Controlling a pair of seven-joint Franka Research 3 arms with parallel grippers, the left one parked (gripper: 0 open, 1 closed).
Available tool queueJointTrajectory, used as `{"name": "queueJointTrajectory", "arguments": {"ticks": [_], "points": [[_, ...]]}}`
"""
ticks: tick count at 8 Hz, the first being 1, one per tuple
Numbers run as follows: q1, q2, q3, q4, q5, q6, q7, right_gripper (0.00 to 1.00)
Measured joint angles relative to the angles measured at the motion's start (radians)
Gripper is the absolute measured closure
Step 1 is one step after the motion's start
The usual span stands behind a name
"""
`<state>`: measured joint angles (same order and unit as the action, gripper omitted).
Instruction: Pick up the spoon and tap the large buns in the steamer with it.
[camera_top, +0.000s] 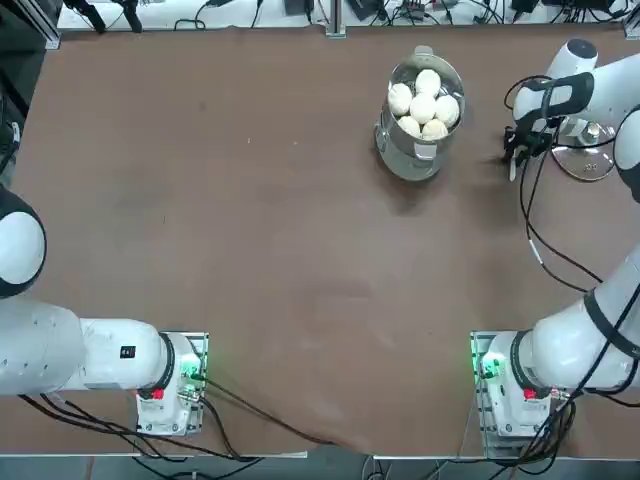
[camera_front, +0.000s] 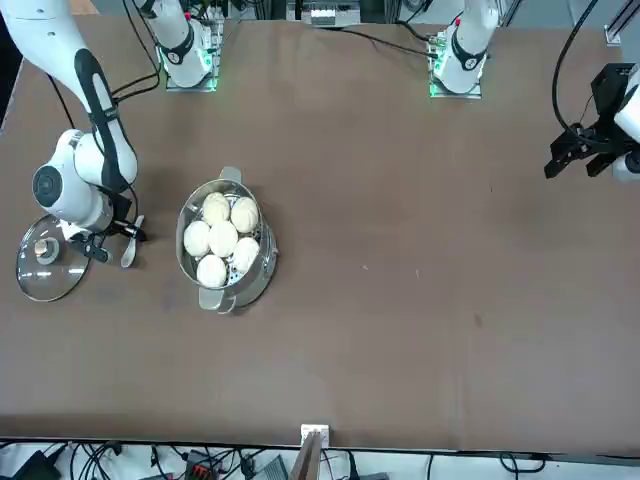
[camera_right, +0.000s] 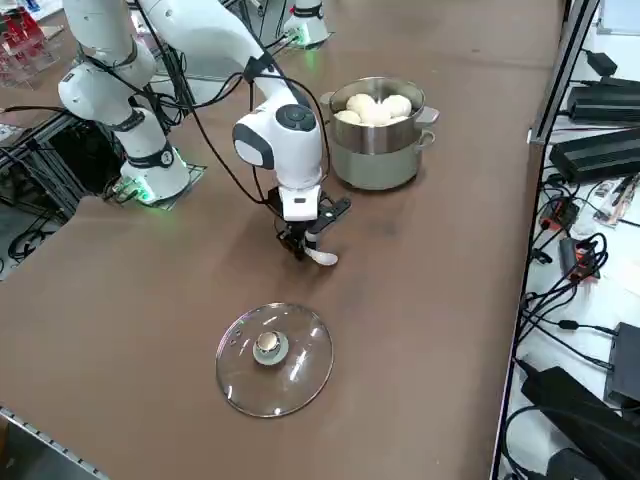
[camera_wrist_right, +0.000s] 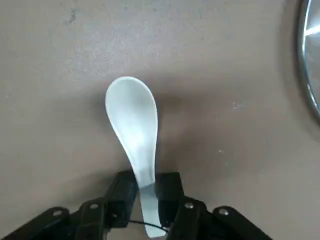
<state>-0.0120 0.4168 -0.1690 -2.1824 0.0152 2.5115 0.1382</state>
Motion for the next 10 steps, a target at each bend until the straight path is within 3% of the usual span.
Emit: {"name": "queueJointTrajectory", "arguments": {"ticks": [5, 10], "points": [[0.000, 0.000, 0.001, 0.003, 0.000, -0.001, 0.000, 0.81], [-0.001, 0.000, 0.001, 0.005, 0.000, -0.007, 0.000, 0.83]]}}
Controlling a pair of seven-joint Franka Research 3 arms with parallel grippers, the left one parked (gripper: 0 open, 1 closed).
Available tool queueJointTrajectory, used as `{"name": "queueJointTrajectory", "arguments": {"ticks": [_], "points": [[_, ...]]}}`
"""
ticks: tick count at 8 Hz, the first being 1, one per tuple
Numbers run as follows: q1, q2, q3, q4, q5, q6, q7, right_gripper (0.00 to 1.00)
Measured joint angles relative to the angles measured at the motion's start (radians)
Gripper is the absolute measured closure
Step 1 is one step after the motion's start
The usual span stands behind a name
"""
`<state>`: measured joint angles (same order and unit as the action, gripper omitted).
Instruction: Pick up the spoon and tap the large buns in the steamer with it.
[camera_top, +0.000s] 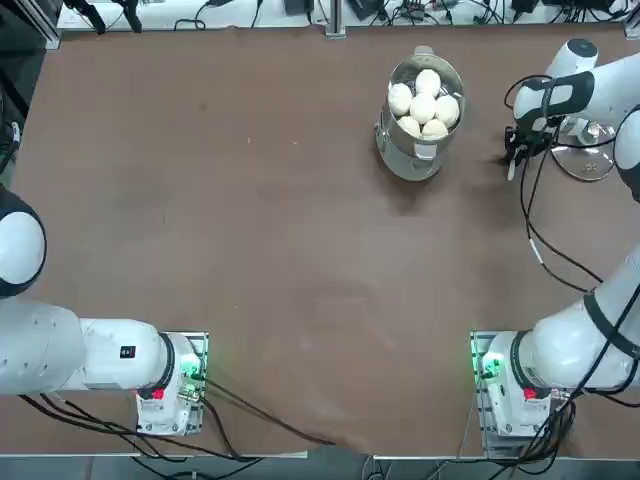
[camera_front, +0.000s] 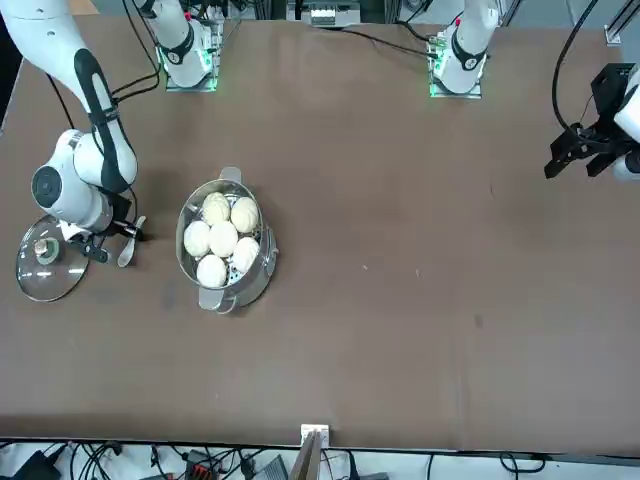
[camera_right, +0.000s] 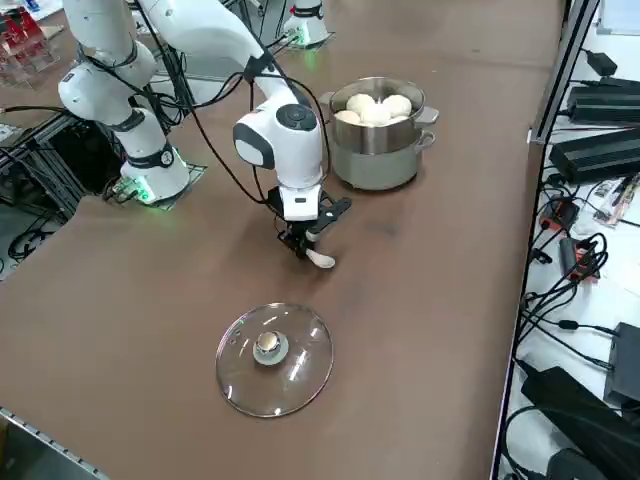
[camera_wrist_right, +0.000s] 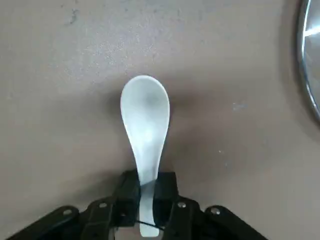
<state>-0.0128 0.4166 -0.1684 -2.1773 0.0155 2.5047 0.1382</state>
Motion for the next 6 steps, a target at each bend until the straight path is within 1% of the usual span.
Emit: {"name": "queueJointTrajectory", "arguments": {"ticks": [2, 3, 5, 6], "points": [[0.000, -0.009, 0.000, 0.016, 0.000, -0.034, 0.000, 0.83], [0.000, -0.026, 0.000, 0.042, 0.000, -0.091, -0.001, 0.83], [0.010, -0.109, 0.006, 0.126, 0.000, -0.274, -0.003, 0.83], [0.033, -0.161, 0.012, 0.179, 0.000, -0.377, -0.003, 0.83]]}}
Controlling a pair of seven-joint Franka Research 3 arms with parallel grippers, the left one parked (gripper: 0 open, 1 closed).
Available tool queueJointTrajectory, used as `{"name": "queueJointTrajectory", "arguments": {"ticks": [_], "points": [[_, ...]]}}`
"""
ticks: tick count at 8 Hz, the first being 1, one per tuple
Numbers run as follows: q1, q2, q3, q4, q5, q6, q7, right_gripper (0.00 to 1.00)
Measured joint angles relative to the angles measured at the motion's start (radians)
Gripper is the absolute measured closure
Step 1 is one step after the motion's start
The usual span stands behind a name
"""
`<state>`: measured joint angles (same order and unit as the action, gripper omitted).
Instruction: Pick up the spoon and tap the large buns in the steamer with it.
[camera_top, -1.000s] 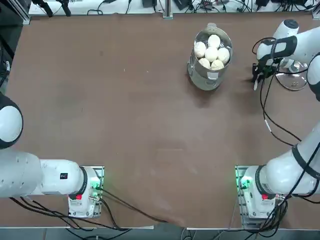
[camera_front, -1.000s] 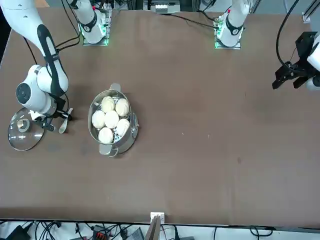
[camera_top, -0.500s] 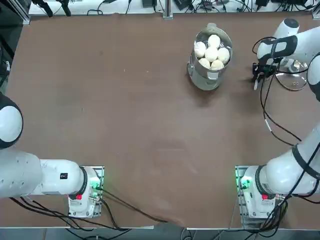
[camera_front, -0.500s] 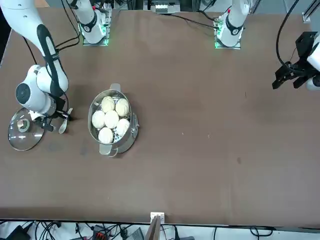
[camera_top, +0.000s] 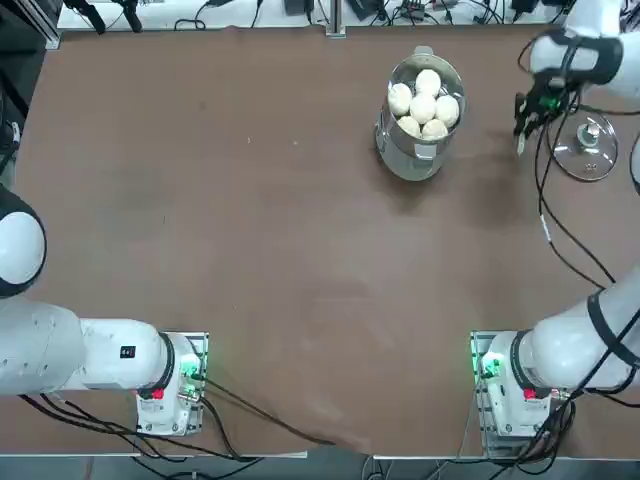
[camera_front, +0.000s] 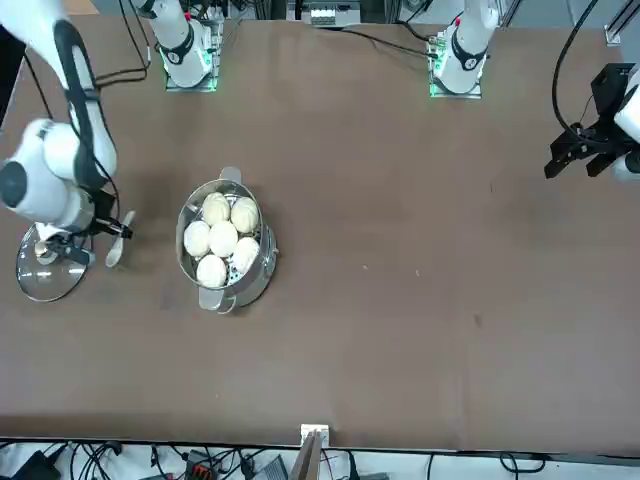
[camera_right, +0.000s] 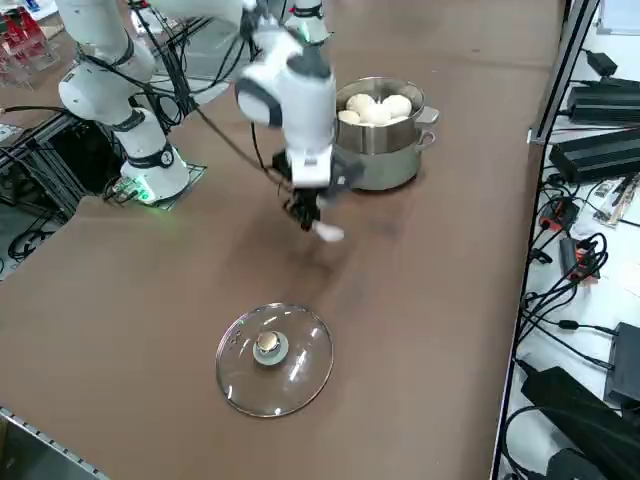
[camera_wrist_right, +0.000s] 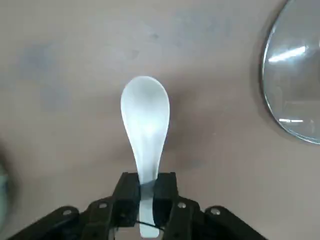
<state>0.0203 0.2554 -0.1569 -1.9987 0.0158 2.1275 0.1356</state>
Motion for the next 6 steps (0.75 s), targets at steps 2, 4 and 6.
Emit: {"name": "queueJointTrajectory", "arguments": {"ticks": [2, 4, 6], "points": [[0.104, -0.070, 0.008, 0.133, 0.007, -0.198, 0.034, 0.83], [0.228, -0.085, 0.014, 0.247, 0.023, -0.324, 0.121, 0.83], [0.336, -0.085, 0.015, 0.275, 0.058, -0.352, 0.189, 0.83]]}}
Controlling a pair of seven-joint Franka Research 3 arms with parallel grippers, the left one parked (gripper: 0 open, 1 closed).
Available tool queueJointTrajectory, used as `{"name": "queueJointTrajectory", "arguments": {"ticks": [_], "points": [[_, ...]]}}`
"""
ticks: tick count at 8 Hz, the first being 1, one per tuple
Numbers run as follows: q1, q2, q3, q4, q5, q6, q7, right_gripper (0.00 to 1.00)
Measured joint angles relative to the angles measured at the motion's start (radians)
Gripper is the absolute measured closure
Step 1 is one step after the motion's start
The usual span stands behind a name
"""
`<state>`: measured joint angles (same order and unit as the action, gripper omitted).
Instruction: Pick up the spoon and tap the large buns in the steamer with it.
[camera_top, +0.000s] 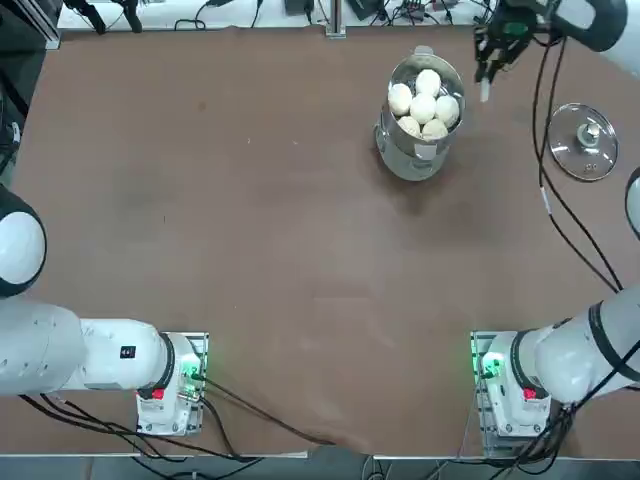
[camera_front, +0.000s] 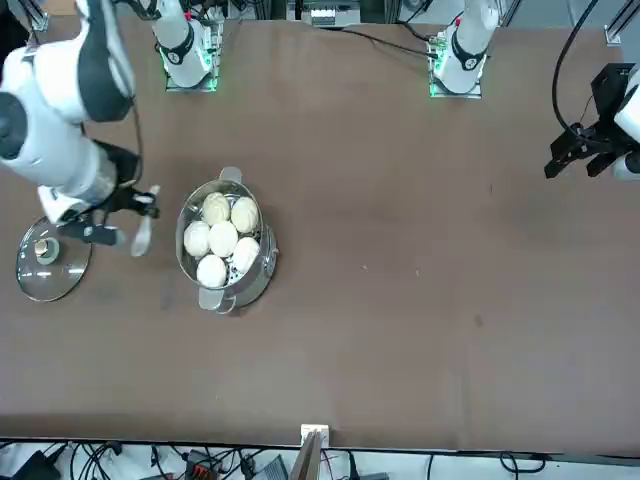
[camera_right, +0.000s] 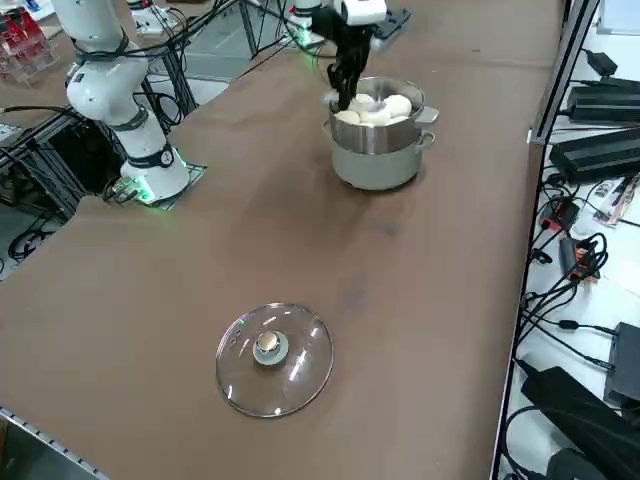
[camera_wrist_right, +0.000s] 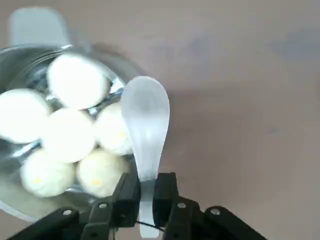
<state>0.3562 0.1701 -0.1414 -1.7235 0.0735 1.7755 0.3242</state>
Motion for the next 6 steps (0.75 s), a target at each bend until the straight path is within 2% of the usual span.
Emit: {"name": "queueJointTrajectory", "arguments": {"ticks": [3, 6], "points": [[0.098, 0.010, 0.001, -0.001, 0.081, -0.002, 0.059, 0.83], [0.118, 0.054, 0.000, 0.000, 0.141, -0.002, 0.061, 0.83]]}}
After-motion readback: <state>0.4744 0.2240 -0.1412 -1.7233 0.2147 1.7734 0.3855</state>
